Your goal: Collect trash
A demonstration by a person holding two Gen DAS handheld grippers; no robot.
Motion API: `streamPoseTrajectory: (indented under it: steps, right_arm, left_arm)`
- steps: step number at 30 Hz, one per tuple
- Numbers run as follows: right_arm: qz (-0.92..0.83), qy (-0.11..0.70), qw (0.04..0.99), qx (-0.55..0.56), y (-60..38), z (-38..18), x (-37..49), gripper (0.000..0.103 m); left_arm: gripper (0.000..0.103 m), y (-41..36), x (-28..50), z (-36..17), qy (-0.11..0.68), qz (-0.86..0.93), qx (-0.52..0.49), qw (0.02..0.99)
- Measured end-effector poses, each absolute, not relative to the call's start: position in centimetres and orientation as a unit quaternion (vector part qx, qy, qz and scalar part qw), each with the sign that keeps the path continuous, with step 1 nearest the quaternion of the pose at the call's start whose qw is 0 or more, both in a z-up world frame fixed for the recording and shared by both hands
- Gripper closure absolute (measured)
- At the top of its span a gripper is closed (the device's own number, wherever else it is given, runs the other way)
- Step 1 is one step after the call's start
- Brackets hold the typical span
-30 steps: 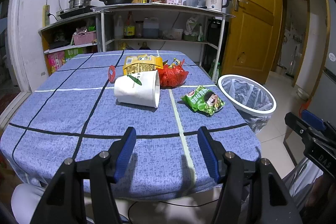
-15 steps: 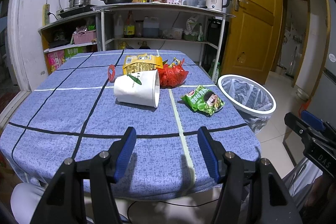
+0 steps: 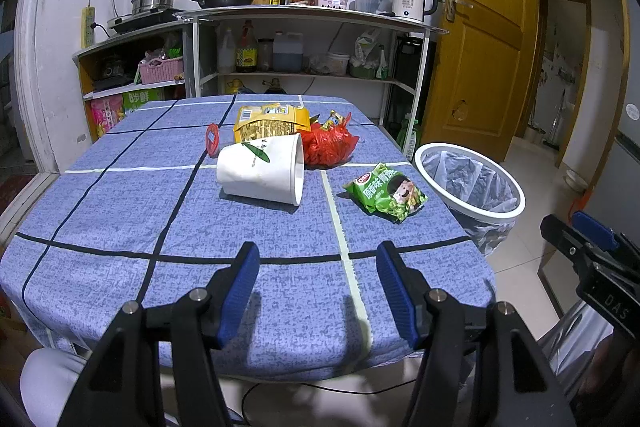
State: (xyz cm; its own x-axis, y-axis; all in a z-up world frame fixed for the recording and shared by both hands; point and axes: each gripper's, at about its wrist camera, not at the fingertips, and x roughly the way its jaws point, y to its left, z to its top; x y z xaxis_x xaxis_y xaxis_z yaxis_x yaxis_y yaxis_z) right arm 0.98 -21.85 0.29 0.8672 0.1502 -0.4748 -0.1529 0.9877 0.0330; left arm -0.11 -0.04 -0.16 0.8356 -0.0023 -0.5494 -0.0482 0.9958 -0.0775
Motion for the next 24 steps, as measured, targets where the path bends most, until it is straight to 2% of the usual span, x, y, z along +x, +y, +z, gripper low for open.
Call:
streamPoseTrajectory:
  steps: [24]
  right_arm:
    - [0.079, 0.249, 0.965, -0.001, -21.83, 0.30, 1.10, 0.033]
  left_arm:
    - [0.040, -0.09, -0.06, -0.19, 0.287, 0.012, -0.045, 0.957]
